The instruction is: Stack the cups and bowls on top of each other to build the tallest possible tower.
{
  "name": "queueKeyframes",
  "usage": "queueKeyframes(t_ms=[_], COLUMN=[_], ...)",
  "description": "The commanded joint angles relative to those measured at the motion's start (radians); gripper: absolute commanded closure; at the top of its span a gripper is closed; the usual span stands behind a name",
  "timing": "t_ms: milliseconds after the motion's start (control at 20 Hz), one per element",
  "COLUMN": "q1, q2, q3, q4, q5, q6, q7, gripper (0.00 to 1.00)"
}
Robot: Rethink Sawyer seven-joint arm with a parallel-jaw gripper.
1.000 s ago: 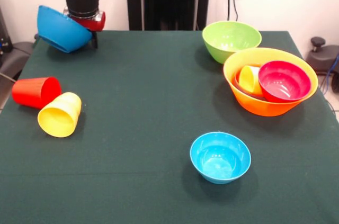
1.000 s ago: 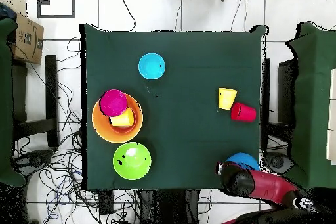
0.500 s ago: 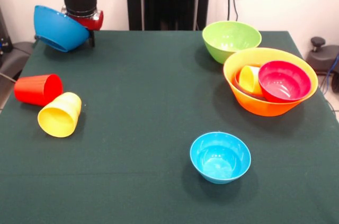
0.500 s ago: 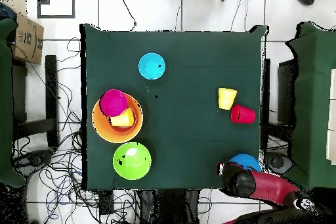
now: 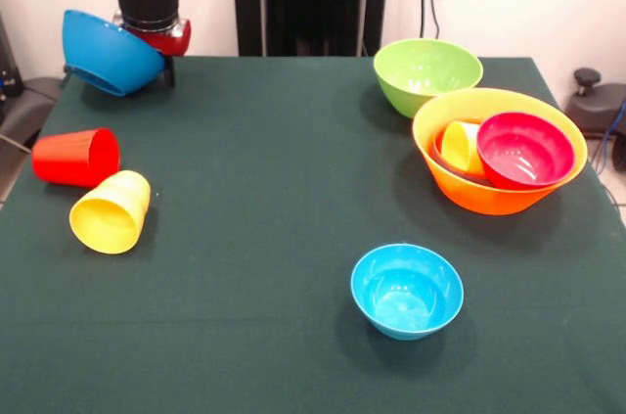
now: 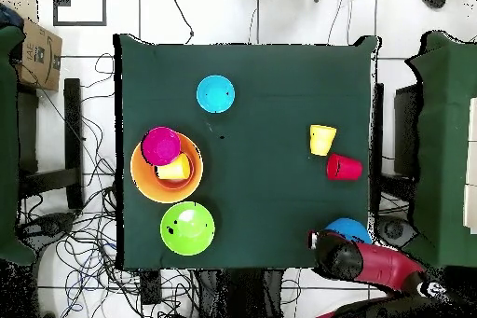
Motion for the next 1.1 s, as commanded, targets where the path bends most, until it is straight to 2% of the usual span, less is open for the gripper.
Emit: queueKeyframes(t_ms=[50, 450, 500, 750, 1100], q1=[0.012, -0.004, -0.015, -0.016, -0.010], q2=[0.036, 0.011, 0.011, 0.012, 0.017], q3=[0.114, 0.137, 0.149, 0.156, 0.152], q4=[-0.138, -0.174, -0.174, -0.196, -0.206], q5=[-0.060, -0.065, -0.062, -0.084, -0.095], q6=[-0.077, -0.104, -0.083, -0.057, -0.048], q7=[0.012, 0.009, 0.002, -0.030, -0.013], gripper=[1.00, 1.00, 0.00, 0.00, 0.00])
